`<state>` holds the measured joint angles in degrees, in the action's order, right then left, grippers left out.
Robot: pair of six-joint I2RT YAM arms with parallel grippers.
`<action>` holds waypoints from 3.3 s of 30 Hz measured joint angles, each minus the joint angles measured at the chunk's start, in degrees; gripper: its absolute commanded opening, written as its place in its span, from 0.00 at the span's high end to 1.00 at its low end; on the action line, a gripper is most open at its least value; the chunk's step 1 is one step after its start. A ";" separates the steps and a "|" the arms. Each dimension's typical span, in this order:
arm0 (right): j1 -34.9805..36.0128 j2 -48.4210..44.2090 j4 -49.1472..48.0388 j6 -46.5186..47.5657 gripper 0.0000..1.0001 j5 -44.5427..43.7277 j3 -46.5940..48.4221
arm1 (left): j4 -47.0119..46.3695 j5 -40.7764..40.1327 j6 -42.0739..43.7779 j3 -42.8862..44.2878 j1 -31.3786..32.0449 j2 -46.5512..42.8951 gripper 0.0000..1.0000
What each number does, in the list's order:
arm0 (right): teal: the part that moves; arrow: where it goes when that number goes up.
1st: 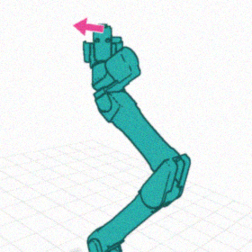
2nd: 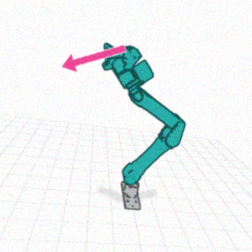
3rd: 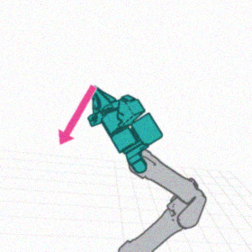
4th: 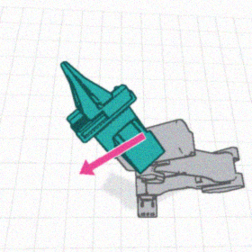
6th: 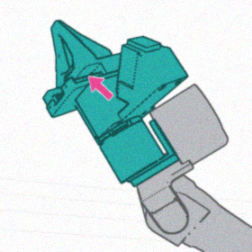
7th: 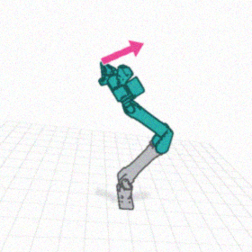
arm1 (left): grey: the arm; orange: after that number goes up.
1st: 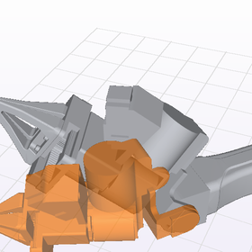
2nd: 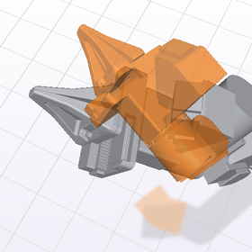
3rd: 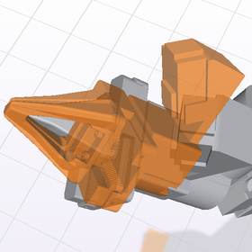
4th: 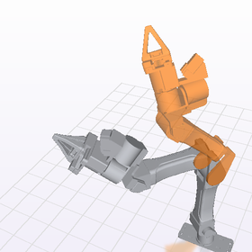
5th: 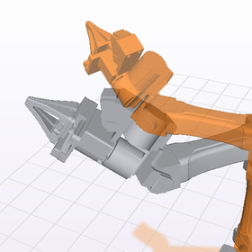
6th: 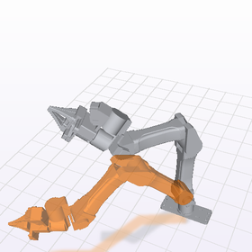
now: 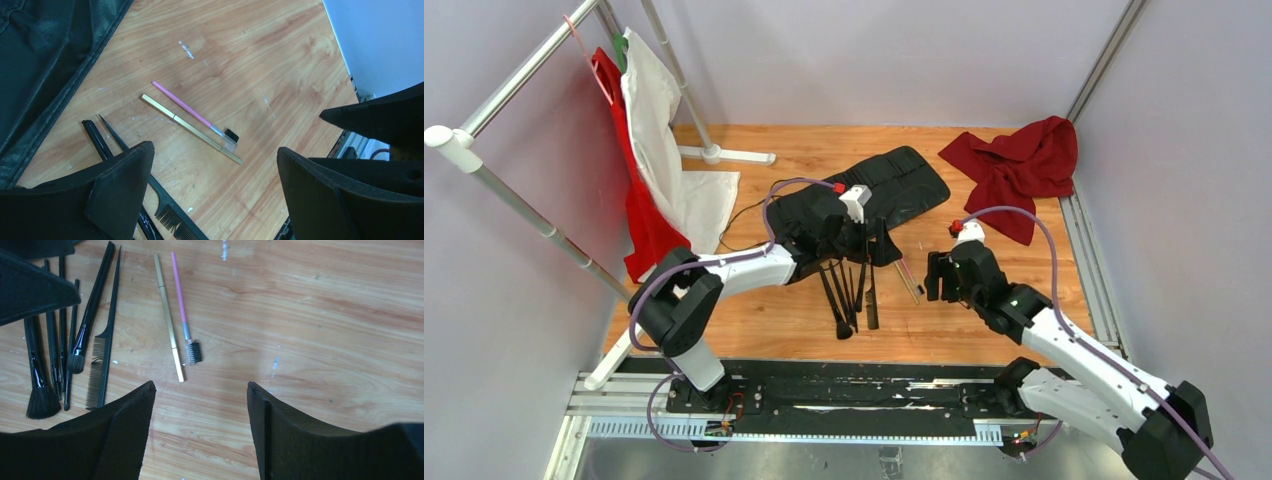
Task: Organize the makeup
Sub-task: Pick up the makeup brush from the center of the board.
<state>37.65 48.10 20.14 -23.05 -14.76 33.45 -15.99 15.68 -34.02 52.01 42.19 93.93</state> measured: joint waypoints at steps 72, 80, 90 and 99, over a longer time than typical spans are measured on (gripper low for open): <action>-0.81 41.86 -17.77 7.28 0.74 13.70 10.88 | 1.09 -2.78 -0.92 -5.88 -13.33 -6.34 0.02; -1.03 42.25 -18.27 7.28 0.87 13.62 10.99 | 0.76 -2.60 -0.92 -6.21 -14.32 -6.34 0.02; -1.03 42.01 -17.68 7.34 0.99 13.20 11.21 | 0.66 -2.69 -1.11 -7.67 -15.76 -6.67 0.02; -1.03 36.81 -12.52 8.02 0.99 13.35 18.84 | -0.09 -6.62 -2.69 -10.03 -16.90 -9.31 0.02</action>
<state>36.62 84.90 7.62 -15.03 -1.41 52.29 -16.08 9.06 -36.71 41.98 25.30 84.62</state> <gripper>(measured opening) 0.031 0.979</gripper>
